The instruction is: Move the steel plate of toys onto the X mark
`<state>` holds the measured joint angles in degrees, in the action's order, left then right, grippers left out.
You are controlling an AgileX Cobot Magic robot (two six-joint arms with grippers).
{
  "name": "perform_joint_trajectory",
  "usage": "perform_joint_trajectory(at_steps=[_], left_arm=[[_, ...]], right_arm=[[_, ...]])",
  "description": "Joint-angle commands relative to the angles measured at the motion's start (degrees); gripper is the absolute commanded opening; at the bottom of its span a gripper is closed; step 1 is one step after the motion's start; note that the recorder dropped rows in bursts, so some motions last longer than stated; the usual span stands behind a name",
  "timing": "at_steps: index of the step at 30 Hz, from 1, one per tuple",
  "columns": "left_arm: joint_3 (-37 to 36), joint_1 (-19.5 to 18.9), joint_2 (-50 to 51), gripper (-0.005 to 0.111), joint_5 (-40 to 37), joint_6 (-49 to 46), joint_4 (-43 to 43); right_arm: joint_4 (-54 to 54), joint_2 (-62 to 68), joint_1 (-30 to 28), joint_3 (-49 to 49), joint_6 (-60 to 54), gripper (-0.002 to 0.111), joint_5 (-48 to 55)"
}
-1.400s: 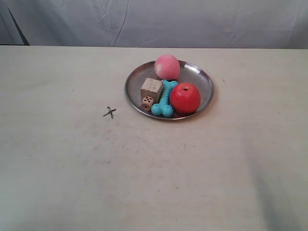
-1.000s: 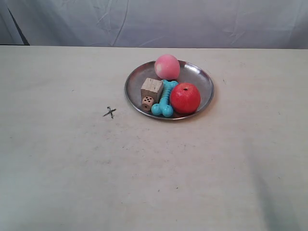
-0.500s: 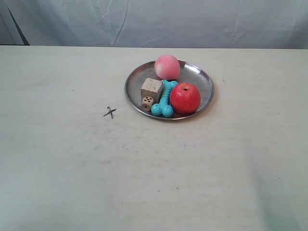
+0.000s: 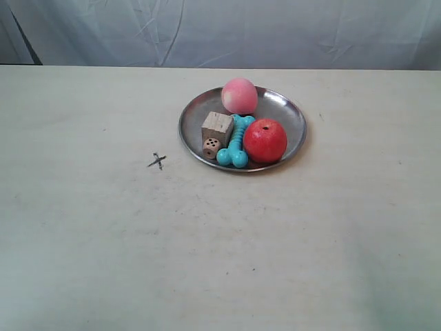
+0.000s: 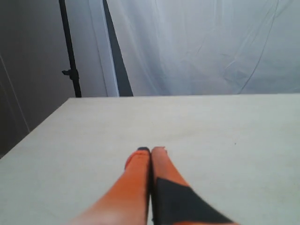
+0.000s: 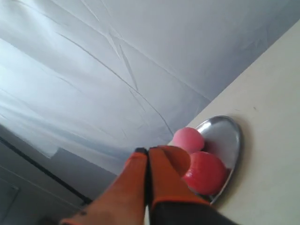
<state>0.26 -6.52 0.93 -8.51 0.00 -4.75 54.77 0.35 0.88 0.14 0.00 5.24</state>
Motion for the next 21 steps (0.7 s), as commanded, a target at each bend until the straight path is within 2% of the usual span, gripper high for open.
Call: perform_joint_trajectory(at_steps=[1,4,5,11,18,21], left_arm=[[-0.26,0.34,-0.52,0.0,8.94,0.0,3.03],[-0.26,0.34,-0.52,0.0,17.44,0.0,4.2],[-0.26,0.34,-0.52,0.0,23.74,0.0,4.2],[-0.26,0.34,-0.52,0.0,39.41,0.0,3.58],[-0.26,0.34,-0.52,0.0,47.07,0.46,3.45],[-0.26,0.34,-0.52,0.0,50.61,8.67,7.64]], right_arm=[[5.94,-0.35,-0.22,-0.14,0.0,0.0,-3.26],[5.94,-0.35,-0.22,-0.14,0.0,0.0,-7.08],[5.94,-0.35,-0.22,-0.14,0.0,0.0,-9.37],[7.7,-0.35,-0.22,-0.14,0.0,0.0,-13.35],[8.59,-0.35,-0.22,-0.14,0.0,0.0,-16.37],[10.29,-0.35,-0.22,-0.14,0.0,0.0,-22.49]])
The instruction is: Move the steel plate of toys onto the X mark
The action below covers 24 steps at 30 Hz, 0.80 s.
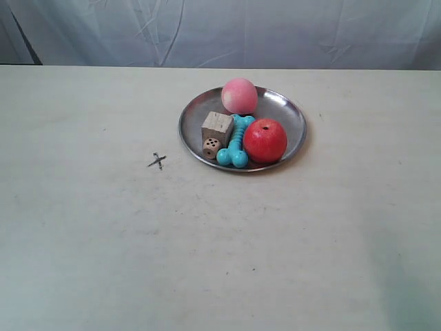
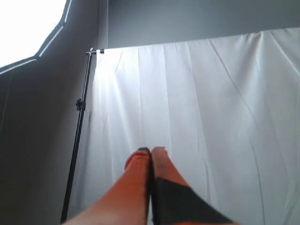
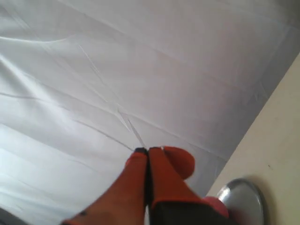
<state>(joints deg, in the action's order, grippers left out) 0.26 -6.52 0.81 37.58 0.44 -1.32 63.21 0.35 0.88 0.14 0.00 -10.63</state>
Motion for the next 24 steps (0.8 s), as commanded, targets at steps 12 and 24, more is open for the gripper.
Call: perform_joint_trajectory(at_steps=[12,24], left_arm=[[17.49,0.34,30.0,0.0,5.2,3.51,-11.97],[55.98,0.99,82.3,0.0,-29.28,50.84,-24.37]], right_arm=[[-6.25,11.0,-0.22,7.22,-7.54,0.0,-24.8],[-25.17,81.88,-0.22,59.43,-20.61,0.0,38.08]])
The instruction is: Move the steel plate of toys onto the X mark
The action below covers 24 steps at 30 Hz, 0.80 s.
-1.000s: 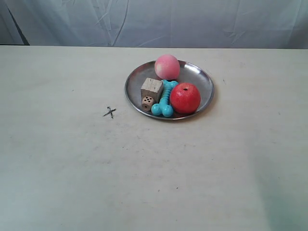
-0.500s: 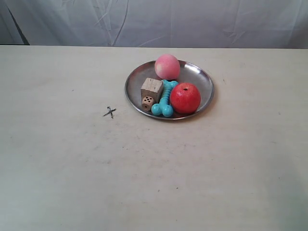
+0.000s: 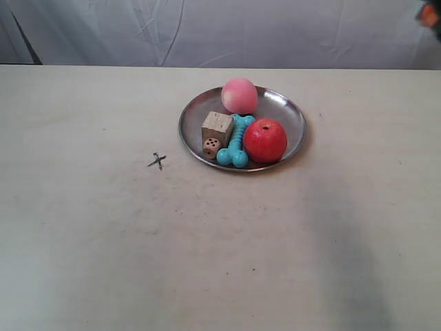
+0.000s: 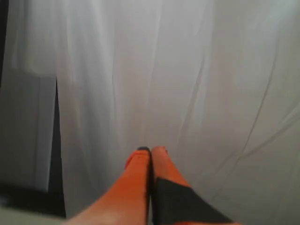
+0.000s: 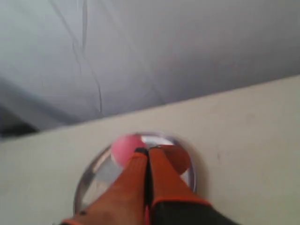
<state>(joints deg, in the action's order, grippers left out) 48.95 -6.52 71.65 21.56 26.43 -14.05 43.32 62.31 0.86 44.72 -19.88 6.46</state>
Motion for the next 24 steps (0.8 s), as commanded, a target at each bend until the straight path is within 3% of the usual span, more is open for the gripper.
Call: perform_joint_trajectory(at_steps=[1,5,8,12,17,21,24], left_arm=[[8.39,1.68,13.67,0.0,-15.19,31.07,-16.93],[9.16,6.59,19.81,0.0,-11.51,52.16,-38.94],[10.39,8.25,24.67,0.0,6.02,71.29,-57.84],[17.0,8.38,36.27,0.0,23.88,93.72,-70.03],[20.85,8.38,46.63,0.0,39.25,93.43,-62.78],[20.85,8.38,50.11,0.0,39.95,93.31,-52.73],[20.85,8.38,50.57,0.0,41.9,93.16,-49.91]], right_arm=[[-5.33,23.94,-0.21,18.31,-0.72,0.0,24.54],[-5.58,36.0,-0.33,30.3,-0.72,0.0,35.2],[-5.28,43.78,-1.56,37.54,0.48,0.0,41.71],[-2.86,50.73,-3.8,43.92,1.6,0.0,45.76],[-1.45,53.53,-4.92,45.29,1.47,0.0,46.43],[-1.35,53.57,-4.92,45.29,0.83,0.0,45.56],[-1.94,53.57,-4.92,45.29,-0.06,0.0,45.53]])
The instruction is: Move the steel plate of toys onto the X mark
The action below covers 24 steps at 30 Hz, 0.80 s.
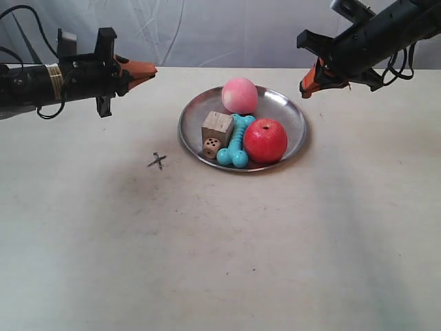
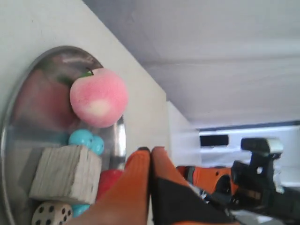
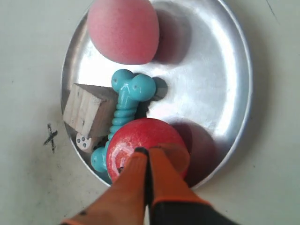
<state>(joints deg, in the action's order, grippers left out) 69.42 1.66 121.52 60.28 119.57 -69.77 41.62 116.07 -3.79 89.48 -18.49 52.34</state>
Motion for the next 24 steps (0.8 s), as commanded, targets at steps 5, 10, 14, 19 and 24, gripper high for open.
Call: perform_joint_trajectory(at_steps=[5,10,14,19,24], left_arm=[[0.38,0.2,0.83,0.0,4.06,-6.15,6.36],[0.66,0.2,1.31,0.0,5.29,-6.44,3.84],[5.95,0.88,1.15,0.0,1.04,-6.5,-16.14],[10.09,4.78,1.02,0.0,-7.69,0.45,-29.06],[10.09,7.02,-0.05,0.0,-17.9,0.34,-28.84]], right_arm=[[-1.53,-0.19,-0.26,0.54,-1.45,0.0,-0.23],[-1.08,-0.19,-0.26,0.54,-1.45,0.0,-2.05],[-2.71,0.03,-0.26,0.54,-1.45,0.0,-4.32],[-5.17,1.88,-0.26,0.54,-1.45,0.0,-5.06],[-6.67,5.36,-0.26,0.54,-1.45,0.0,-4.14]])
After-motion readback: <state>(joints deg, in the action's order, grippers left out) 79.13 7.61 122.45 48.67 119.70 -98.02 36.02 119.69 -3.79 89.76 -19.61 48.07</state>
